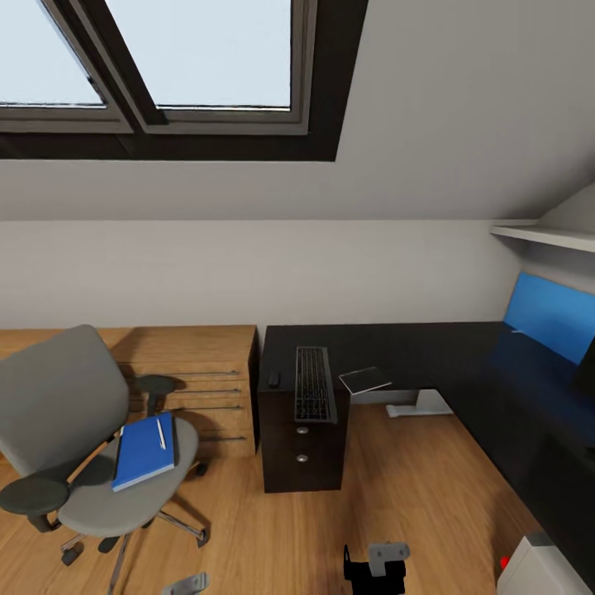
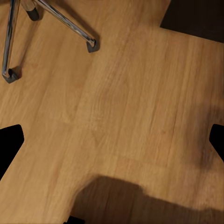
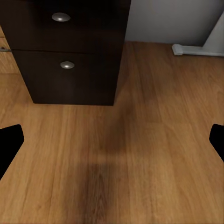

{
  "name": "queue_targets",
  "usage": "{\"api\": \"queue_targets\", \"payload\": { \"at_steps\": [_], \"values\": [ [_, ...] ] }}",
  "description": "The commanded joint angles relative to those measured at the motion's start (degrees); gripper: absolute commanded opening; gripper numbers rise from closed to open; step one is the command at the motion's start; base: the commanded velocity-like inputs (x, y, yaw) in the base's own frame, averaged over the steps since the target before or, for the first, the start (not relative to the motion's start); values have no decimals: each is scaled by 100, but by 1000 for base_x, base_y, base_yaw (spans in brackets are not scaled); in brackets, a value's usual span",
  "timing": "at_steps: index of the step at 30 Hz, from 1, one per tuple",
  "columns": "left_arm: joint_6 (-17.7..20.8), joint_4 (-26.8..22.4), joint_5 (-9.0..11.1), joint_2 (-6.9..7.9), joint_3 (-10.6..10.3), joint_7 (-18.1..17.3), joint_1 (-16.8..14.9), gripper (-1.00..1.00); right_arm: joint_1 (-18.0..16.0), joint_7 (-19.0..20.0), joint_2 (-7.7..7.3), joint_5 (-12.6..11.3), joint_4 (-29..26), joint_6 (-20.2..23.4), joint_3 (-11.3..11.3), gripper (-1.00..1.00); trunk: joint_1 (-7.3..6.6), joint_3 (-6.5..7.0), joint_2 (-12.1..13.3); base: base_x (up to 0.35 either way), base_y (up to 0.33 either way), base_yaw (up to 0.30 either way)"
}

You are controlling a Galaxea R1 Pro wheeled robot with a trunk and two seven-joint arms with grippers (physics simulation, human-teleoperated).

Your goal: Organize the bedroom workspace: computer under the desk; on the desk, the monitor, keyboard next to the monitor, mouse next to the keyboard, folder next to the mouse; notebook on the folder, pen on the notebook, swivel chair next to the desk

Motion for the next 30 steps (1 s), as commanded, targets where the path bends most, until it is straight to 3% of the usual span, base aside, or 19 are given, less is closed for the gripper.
{"api": "queue_targets", "payload": {
  "at_steps": [1, 11, 17, 20, 22, 24, 25, 26, 27, 30],
  "values": [
    [-20, -8, 56, 9, -48, 47, -6, 100, -5, -60, 1, 36, 6, 2, 32, 100, 24, -27, -48, 0, 0, 0],
    [-8, -198, 48, 11, -56, 52, -4, 100, -4, -60, -4, 30, -24, -25, 30, 100, 243, -206, -449, 0, 0, 0],
    [203, -1217, 51, 34, -29, 82, -5, 100, -5, -63, 7, 22, -216, -77, 33, 100, 375, -314, -690, 0, 0, 0],
    [724, -1833, 59, 43, 10, 186, -5, 100, -5, -67, 11, -87, -684, -34, 9, 100, 441, -368, -810, 0, 0, 0],
    [1236, -2223, 66, 42, 113, 480, -3, 100, -5, -62, 18, -361, -1152, 100, -14, 100, 485, -404, -890, 0, 0, 0],
    [1644, -2584, 81, 12, 279, 876, -1, 100, -5, -47, 37, -813, -1653, 374, -25, 100, 529, -440, -970, 0, 0, 0],
    [1811, -2811, 88, -39, 386, 1113, 0, 100, -10, -8, 53, -1192, -1990, 633, -30, 100, 551, -458, -1011, 0, 0, 0],
    [1873, -2922, 90, -70, 437, 1207, -1, 100, -13, 26, 56, -1397, -2157, 783, -31, 100, 573, -476, -1051, 0, 0, 0],
    [1964, -3132, 94, -127, 544, 1351, -4, 100, -21, 123, 62, -1836, -2465, 1120, -34, 100, 595, -494, -1091, 0, 0, 0],
    [2045, -3413, 105, -186, 793, 1482, -7, 100, -64, 345, 64, -2552, -2849, 1708, -42, 100, 660, -547, -1211, 0, 0, 0]
  ]
}}
